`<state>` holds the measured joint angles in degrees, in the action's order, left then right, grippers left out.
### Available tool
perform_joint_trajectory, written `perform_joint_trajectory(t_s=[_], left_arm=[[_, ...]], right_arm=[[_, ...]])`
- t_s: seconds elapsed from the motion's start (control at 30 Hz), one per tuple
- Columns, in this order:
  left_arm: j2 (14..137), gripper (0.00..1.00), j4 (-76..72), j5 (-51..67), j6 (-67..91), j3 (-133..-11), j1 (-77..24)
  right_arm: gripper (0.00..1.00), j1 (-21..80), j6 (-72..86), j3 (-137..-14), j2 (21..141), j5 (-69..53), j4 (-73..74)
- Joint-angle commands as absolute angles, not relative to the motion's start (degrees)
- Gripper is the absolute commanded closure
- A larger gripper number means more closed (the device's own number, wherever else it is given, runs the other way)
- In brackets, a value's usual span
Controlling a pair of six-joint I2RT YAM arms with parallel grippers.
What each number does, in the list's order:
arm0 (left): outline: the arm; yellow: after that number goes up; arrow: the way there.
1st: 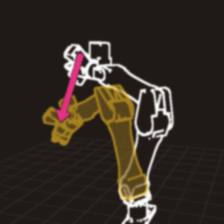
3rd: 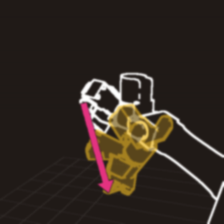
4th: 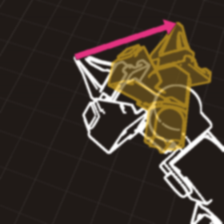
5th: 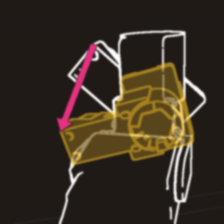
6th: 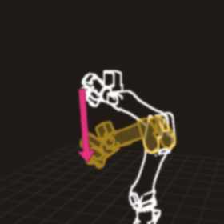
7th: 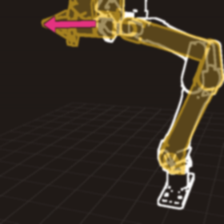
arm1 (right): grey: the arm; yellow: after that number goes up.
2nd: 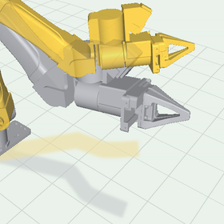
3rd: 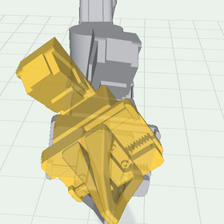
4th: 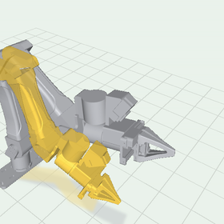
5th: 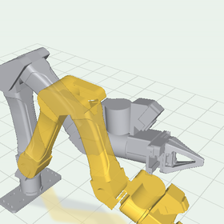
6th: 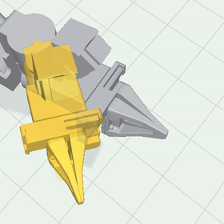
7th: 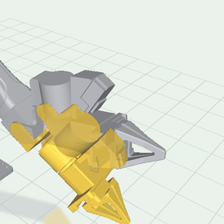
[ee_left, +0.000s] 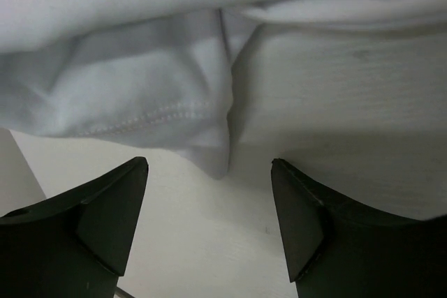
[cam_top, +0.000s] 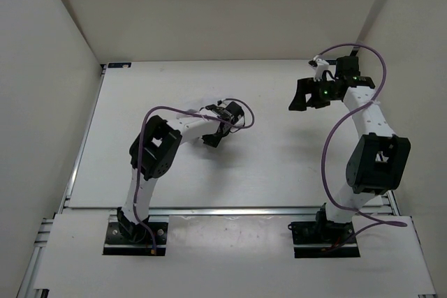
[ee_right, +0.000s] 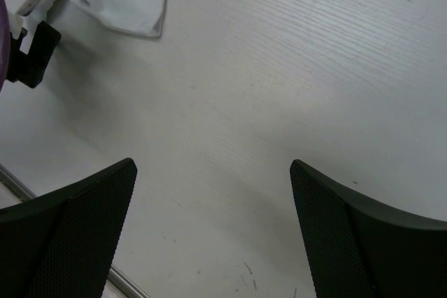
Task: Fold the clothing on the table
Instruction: Flatten the skirt out
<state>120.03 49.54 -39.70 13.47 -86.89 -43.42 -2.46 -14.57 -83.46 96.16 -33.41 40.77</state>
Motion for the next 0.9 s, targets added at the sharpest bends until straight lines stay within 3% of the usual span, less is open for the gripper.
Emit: perform_joint_trajectory(t_s=[0.0,0.37,0.43,0.5,0.57,0.6,0.87], left_arm=[[121.8,0.2,49.3,-39.7,14.2,-89.4,-41.6],[127.5,0.28,49.5,-38.3,14.9,-95.3,-39.5],[128.2,0.41,49.5,-37.2,14.9,-96.6,-39.5],[128.3,0.62,49.2,-35.9,14.6,-96.7,-39.3],[128.1,0.95,49.5,-35.2,14.5,-96.8,-38.9],[128.1,1.0,49.6,-35.1,14.5,-96.6,-39.0],[123.2,1.0,52.5,-28.0,12.0,-99.9,-39.5]], right_arm=[[0.05,-3.3,-14.5,-84.5,94.5,-35.6,42.5],[0.06,-5.6,-16.8,-86.3,94.0,-35.1,45.3],[0.06,-5.7,-17.1,-86.2,93.7,-34.4,45.4],[0.06,-5.8,-17.5,-85.8,93.6,-34.4,45.9],[0.06,-5.6,-17.2,-85.6,93.4,-33.9,45.8],[0.07,-5.8,-17.3,-85.8,93.9,-33.9,45.9],[0.07,-5.3,-15.5,-84.0,93.1,-34.7,44.2]])
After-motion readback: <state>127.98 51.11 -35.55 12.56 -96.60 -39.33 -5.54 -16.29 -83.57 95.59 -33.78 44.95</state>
